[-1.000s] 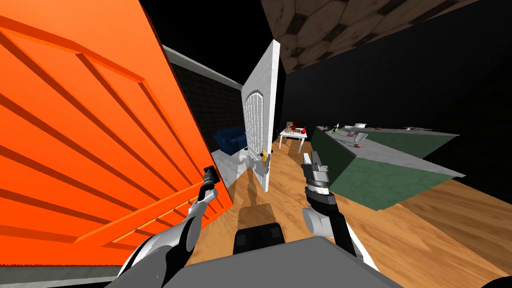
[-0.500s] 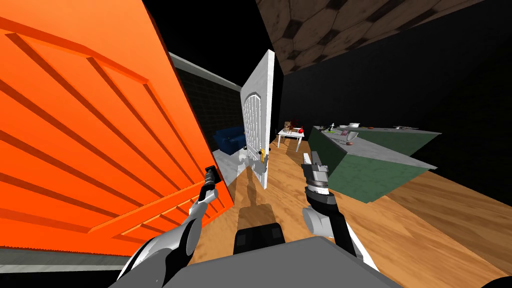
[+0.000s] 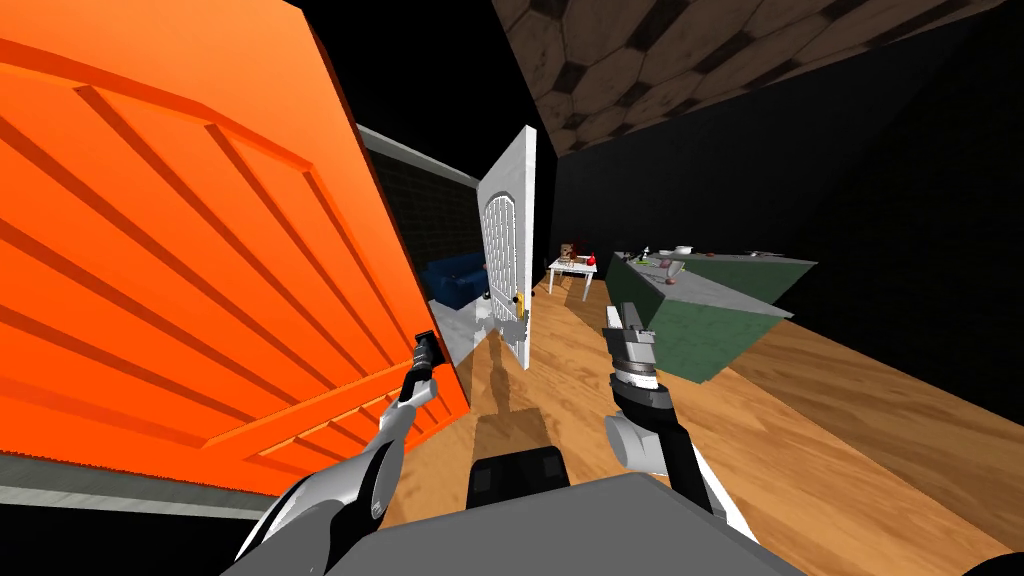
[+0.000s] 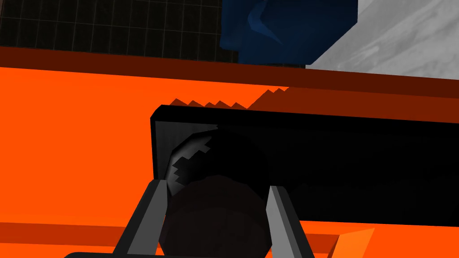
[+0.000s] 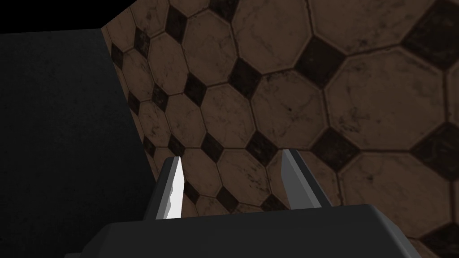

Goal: Pull the door open

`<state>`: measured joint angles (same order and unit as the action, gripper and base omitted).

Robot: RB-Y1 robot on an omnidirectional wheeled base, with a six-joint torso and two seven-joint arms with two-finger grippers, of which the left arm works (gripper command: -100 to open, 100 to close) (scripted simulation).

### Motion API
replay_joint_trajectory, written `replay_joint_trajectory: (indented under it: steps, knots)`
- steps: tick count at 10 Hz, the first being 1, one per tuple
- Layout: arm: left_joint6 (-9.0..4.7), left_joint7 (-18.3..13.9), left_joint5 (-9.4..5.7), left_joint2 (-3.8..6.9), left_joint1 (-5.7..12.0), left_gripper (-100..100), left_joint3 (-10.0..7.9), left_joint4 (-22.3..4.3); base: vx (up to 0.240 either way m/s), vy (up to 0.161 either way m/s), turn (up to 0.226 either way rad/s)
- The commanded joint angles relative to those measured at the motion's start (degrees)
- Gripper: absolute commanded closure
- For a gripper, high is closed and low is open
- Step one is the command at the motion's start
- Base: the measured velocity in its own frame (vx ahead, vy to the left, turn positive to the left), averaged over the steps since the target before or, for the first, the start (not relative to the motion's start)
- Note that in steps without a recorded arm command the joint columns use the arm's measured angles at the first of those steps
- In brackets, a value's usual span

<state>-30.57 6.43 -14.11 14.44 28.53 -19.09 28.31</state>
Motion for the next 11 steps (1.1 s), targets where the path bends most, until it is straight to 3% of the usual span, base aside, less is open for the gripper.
replay_joint_trajectory:
  steps: [1,5,6,11]
  knots:
    - [-0.32,-1.3,0.56,0.20,0.28,100,1.29,-0.5,-0.213,0.051,-0.115]
    - [-0.19,-2.9,1.32,0.38,0.22,100,3.01,-0.1,-0.179,0.035,-0.067]
    - [-0.30,-2.6,1.18,0.35,0.25,100,2.69,-0.3,-0.088,0.003,-0.022]
    - [0.11,-5.2,2.32,0.44,-0.20,100,5.49,0.6,-0.190,0.047,-0.089]
